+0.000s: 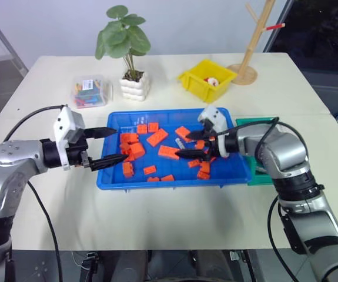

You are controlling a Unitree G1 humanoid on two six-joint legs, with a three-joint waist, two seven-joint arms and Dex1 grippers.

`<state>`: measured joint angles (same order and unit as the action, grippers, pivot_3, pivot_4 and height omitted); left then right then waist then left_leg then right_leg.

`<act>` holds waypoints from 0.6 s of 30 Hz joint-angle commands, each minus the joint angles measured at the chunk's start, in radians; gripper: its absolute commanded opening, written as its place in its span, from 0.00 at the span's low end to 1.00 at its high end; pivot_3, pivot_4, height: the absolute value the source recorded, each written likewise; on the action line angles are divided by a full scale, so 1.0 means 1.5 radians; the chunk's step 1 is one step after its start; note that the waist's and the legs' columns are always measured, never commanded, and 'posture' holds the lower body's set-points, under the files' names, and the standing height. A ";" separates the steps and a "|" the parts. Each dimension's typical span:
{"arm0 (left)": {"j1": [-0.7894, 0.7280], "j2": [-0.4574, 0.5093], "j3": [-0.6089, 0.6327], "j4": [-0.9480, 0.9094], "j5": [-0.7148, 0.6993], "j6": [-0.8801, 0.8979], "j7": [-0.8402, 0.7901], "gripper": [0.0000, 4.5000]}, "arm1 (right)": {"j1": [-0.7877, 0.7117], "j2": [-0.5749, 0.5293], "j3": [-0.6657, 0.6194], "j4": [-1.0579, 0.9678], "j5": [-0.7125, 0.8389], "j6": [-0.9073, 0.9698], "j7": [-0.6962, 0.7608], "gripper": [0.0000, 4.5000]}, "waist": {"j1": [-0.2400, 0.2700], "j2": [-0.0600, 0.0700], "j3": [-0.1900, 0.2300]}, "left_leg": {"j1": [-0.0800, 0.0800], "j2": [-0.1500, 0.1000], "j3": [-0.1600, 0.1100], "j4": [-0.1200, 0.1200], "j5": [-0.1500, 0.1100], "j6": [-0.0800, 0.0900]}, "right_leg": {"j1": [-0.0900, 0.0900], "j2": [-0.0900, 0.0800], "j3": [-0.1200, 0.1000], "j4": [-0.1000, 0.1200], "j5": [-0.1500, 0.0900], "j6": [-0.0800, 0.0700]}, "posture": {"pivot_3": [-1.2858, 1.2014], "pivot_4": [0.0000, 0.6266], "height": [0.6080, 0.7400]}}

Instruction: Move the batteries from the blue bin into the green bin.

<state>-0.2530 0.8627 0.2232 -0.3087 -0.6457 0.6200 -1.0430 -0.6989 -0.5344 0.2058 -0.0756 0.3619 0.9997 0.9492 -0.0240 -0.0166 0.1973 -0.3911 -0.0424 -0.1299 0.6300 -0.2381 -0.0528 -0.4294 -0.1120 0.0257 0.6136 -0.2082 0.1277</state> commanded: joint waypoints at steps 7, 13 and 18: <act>0.033 -0.006 0.048 -0.063 -0.038 0.018 0.051 1.00 | -0.010 -0.023 0.065 0.069 -0.046 -0.098 0.030 0.99 | -0.012 0.000 0.000 | 0.000 0.000 0.000 0.000 0.000 0.000 | 0.000 0.000 0.000 0.000 0.000 0.000 | 0.52 0.24 1.00; 0.036 -0.012 0.053 -0.075 -0.046 0.018 0.074 1.00 | -0.021 -0.002 0.091 0.139 -0.083 -0.154 0.029 0.99 | -0.014 0.000 0.000 | 0.000 0.000 0.000 0.000 0.000 0.000 | 0.000 0.000 0.000 0.000 0.000 0.000 | 0.52 0.24 1.00; 0.030 -0.014 0.049 -0.074 -0.050 0.014 0.087 1.00 | -0.039 0.028 0.102 0.188 -0.116 -0.195 0.020 0.99 | -0.014 0.000 0.000 | 0.000 0.001 0.000 0.000 0.000 0.000 | 0.000 0.001 0.000 0.000 0.000 0.000 | 0.52 0.24 1.00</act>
<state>-0.1985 0.8409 0.2625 -0.3968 -0.7084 0.6495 -0.9199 -0.7404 -0.5045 0.3477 0.1841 0.2094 0.7266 0.9864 -0.0448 -0.0170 0.1971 -0.3904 -0.0410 -0.1298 0.6302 -0.2381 -0.0528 -0.4288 -0.1104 0.0258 0.6138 -0.2081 0.1275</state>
